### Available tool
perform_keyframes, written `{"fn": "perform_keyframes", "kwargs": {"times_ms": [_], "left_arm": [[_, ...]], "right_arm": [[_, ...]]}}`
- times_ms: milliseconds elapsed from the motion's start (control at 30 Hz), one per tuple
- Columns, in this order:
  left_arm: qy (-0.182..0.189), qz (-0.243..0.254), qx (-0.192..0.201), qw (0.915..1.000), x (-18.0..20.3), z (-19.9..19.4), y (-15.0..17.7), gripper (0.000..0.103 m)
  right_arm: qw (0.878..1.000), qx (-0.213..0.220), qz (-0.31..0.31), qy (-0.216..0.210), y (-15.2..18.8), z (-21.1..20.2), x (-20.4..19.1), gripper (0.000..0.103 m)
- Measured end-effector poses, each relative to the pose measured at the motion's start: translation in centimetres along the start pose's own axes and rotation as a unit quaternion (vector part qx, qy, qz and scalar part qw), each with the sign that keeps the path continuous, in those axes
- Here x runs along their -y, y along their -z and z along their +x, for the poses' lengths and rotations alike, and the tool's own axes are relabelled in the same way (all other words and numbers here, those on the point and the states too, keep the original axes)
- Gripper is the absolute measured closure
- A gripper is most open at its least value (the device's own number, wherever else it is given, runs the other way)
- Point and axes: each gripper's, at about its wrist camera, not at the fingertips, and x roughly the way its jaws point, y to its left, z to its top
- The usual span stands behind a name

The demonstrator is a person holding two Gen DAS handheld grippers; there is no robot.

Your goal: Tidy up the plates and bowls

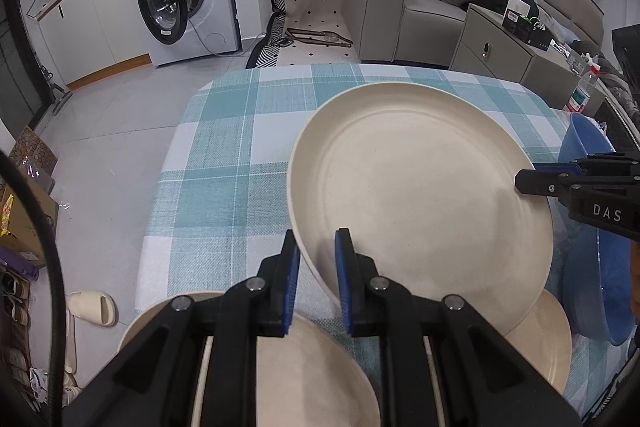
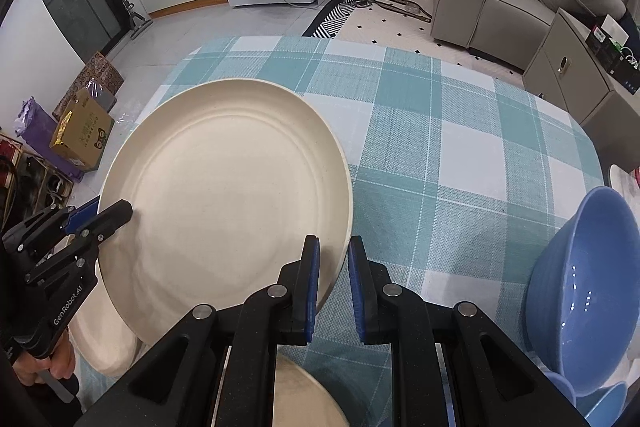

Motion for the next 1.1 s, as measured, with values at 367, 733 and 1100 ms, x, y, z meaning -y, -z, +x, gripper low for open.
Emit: {"fn": "perform_keyframes", "kwargs": {"times_ms": [367, 733, 1100], "left_arm": [[-0.006, 0.002, 0.023, 0.9997, 0.9, -3.1, 1.5, 0.087], [-0.011, 0.014, 0.044, 0.9989, 2.0, -6.0, 3.1, 0.087], [-0.008, 0.014, 0.051, 0.9986, 2.4, -7.4, 4.7, 0.087]], "right_arm": [[1.0, 0.024, -0.009, -0.002, 2.0, -3.1, -0.4, 0.088], [0.999, 0.048, -0.009, -0.003, 4.9, -6.2, -0.7, 0.088], [0.998, 0.057, -0.013, -0.007, 7.1, -7.7, -0.9, 0.088]]}}
